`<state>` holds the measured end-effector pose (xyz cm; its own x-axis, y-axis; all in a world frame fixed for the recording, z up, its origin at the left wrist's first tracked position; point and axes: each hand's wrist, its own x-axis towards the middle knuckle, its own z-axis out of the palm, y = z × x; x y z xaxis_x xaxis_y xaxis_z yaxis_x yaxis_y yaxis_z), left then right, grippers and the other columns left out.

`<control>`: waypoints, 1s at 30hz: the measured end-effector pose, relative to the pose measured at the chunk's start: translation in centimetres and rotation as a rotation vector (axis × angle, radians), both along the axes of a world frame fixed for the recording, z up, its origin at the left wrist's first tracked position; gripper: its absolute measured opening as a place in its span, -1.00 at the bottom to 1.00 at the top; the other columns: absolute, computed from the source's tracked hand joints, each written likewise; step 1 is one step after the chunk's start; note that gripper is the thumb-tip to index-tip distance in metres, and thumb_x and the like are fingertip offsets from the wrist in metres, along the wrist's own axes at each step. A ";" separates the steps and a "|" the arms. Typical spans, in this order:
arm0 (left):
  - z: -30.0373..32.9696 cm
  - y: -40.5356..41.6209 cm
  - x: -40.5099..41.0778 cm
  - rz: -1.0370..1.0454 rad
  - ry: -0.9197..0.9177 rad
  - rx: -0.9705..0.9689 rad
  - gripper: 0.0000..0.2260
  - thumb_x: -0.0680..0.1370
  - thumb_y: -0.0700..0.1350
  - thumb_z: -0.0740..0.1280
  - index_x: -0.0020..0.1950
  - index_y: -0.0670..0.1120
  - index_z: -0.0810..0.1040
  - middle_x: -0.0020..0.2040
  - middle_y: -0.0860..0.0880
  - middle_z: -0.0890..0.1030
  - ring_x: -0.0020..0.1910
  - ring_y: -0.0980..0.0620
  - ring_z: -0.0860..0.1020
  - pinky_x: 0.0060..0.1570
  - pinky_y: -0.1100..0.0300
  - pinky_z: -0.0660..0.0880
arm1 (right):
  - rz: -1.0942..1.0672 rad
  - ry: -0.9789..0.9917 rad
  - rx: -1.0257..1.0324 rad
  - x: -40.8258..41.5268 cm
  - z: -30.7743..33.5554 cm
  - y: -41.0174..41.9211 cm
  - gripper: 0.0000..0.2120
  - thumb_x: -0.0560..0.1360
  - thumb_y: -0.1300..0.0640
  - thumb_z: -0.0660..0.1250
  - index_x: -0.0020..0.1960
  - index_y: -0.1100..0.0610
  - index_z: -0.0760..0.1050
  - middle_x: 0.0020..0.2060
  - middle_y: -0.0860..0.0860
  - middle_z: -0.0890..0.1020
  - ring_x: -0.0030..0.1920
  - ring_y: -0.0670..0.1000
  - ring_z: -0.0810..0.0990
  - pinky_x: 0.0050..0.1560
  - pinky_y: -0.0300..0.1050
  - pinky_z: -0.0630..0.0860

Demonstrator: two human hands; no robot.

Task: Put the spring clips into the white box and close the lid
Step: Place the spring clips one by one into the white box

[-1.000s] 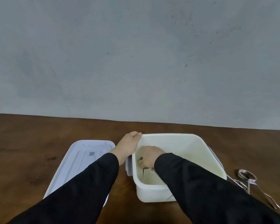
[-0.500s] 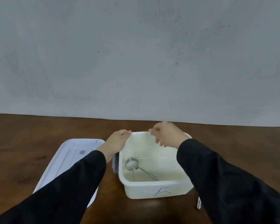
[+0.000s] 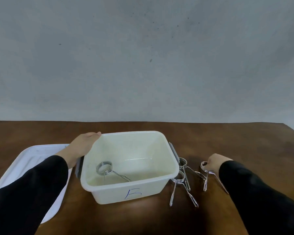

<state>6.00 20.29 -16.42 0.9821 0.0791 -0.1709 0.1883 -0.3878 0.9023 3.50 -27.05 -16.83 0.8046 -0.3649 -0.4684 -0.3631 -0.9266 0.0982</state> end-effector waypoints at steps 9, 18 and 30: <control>0.8 0.1 -0.8 -0.005 0.016 -0.032 -0.60 0.66 0.12 0.27 0.06 -0.19 0.69 0.04 -0.24 0.73 -0.08 -0.09 0.65 -0.03 0.08 0.48 | -0.139 -0.112 -0.002 1.6 -3.1 -1.1 -0.66 0.46 0.01 0.48 0.14 0.19 0.60 -0.17 0.03 0.60 -0.08 0.07 0.63 -0.05 -0.12 0.58; 0.3 0.4 -0.4 -0.063 0.035 -0.049 -0.52 0.64 0.16 0.25 0.02 -0.31 0.54 -0.16 -0.07 0.53 -0.16 0.00 0.48 -0.09 0.08 0.36 | 0.328 -0.545 0.334 1.7 13.7 11.1 -0.67 0.49 -0.05 0.41 -0.38 0.08 0.53 -0.52 -0.04 0.47 -0.47 -0.01 0.43 -0.40 -0.15 0.31; 0.2 -0.2 -1.6 -0.083 -0.010 -0.048 -0.66 0.69 0.06 0.20 -0.22 -0.07 0.33 -0.26 -0.05 0.31 -0.22 -0.02 0.29 -0.17 0.10 0.22 | 0.724 -0.092 0.303 0.1 4.0 32.8 -0.81 0.45 0.05 0.46 -0.14 0.15 0.51 -0.39 -0.01 0.52 -0.30 0.06 0.52 -0.39 -0.18 0.34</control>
<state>4.38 20.12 -16.17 0.9867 -0.0110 -0.1623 0.1477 -0.3579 0.9220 3.65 5.72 -12.85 0.8338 0.3973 -0.3834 0.3460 -0.9171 -0.1980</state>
